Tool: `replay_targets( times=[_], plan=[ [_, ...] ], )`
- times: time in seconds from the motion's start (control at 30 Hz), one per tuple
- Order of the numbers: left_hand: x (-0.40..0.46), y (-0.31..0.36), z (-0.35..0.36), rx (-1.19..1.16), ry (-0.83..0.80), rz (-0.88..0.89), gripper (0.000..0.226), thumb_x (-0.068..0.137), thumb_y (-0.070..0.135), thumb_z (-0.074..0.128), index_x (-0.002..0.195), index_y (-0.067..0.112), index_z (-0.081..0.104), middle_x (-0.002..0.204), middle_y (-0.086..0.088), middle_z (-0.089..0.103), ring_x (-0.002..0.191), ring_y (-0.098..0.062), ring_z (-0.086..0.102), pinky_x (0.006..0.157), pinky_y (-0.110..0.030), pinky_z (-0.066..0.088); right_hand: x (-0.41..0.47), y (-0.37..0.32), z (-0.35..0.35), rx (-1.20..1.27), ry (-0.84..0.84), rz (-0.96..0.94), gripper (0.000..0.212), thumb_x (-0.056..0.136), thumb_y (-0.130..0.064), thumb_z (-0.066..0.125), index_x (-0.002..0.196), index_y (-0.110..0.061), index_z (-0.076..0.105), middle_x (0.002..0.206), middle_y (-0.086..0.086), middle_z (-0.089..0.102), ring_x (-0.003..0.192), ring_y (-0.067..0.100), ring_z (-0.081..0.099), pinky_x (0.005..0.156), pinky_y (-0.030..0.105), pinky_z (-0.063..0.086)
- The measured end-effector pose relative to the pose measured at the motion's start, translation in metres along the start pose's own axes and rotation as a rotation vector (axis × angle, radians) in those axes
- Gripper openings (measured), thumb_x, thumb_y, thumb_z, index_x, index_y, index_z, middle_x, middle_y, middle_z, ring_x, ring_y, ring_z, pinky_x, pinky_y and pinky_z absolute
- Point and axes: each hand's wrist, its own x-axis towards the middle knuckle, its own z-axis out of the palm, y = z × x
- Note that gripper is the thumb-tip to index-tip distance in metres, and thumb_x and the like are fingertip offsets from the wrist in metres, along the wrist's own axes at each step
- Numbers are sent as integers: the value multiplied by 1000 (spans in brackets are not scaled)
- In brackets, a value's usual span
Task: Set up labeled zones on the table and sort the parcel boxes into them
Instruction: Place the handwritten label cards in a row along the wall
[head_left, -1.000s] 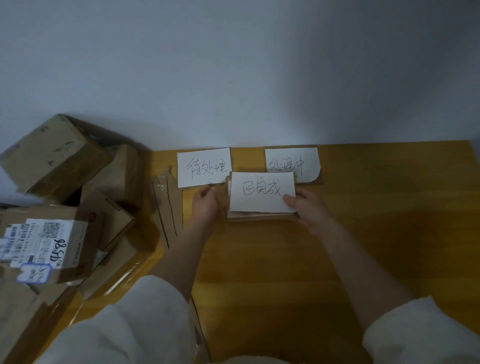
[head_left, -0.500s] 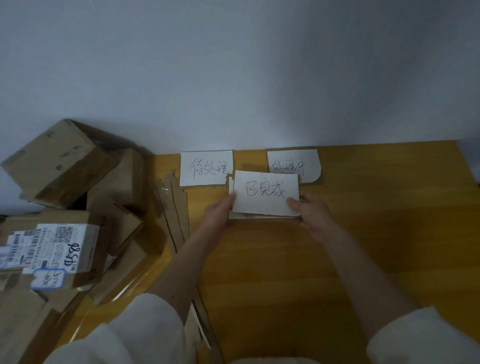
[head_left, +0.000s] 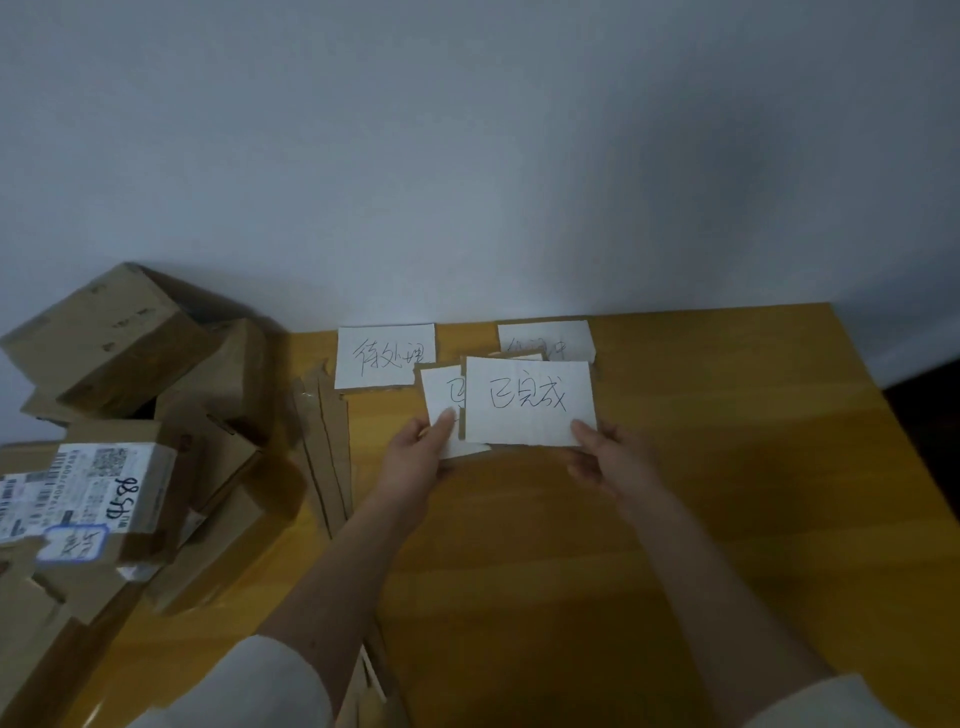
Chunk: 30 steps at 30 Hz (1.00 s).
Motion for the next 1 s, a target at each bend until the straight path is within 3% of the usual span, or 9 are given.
replay_targets(
  times=[0.13,0.2,0.33,0.43,0.57,0.63,0.73,0.93,1.0],
  plan=[
    [-9,-7,23,-4,92,40,30,96,30,55,121,13,56,104,-4,66,92,-17,62,84,-36,54,7,-8,-33,69,12,43,21,92,-18,65,110,-10,60,94,7,71,69,12,70,52,23,58],
    [-14,-11,38,-2,138,41,38,95,31,56,128,11,53,113,-9,64,99,-22,62,85,-37,55,11,-14,-54,88,-5,66,16,94,-17,62,108,-9,58,97,7,70,74,15,70,59,25,60],
    [-23,-21,78,-38,201,30,41,96,27,55,132,8,49,120,-11,59,96,-23,59,77,-32,56,24,-27,-99,171,-18,66,7,96,-13,59,98,-12,53,100,6,63,81,18,67,65,30,61],
    [-27,-31,108,-62,262,25,32,96,24,54,123,6,52,114,-10,56,87,-18,57,63,-27,55,41,-36,-135,222,-4,65,29,96,-15,60,122,-9,50,112,6,60,86,17,65,71,32,58],
    [-28,-37,142,-66,333,5,22,97,22,53,114,8,53,106,-8,55,82,-17,56,55,-22,54,62,-51,-176,270,61,50,25,97,-17,57,120,-10,51,114,11,62,84,16,64,80,34,56],
    [-27,-39,156,-58,349,-13,20,97,22,52,113,9,53,108,-8,55,85,-19,56,56,-23,53,75,-58,-193,276,107,49,36,98,-18,55,132,-10,47,117,12,61,85,16,64,84,34,56],
    [-21,-41,173,-38,374,-29,19,98,23,52,112,11,52,113,-10,55,95,-24,55,58,-24,52,93,-67,-211,242,141,63,34,100,-16,51,133,-9,47,119,12,61,90,18,65,83,34,56],
    [-8,-48,201,16,359,-61,24,97,23,53,117,10,53,110,-10,56,90,-22,56,63,-26,52,127,-75,-228,192,176,93,31,101,-13,47,132,-9,49,118,11,60,82,16,63,74,32,57],
    [-4,-50,207,35,348,-65,27,96,23,54,119,9,53,109,-10,56,87,-20,57,63,-26,52,137,-74,-228,166,179,90,33,101,-15,47,133,-11,49,121,10,60,89,18,63,77,33,56]
  ],
)
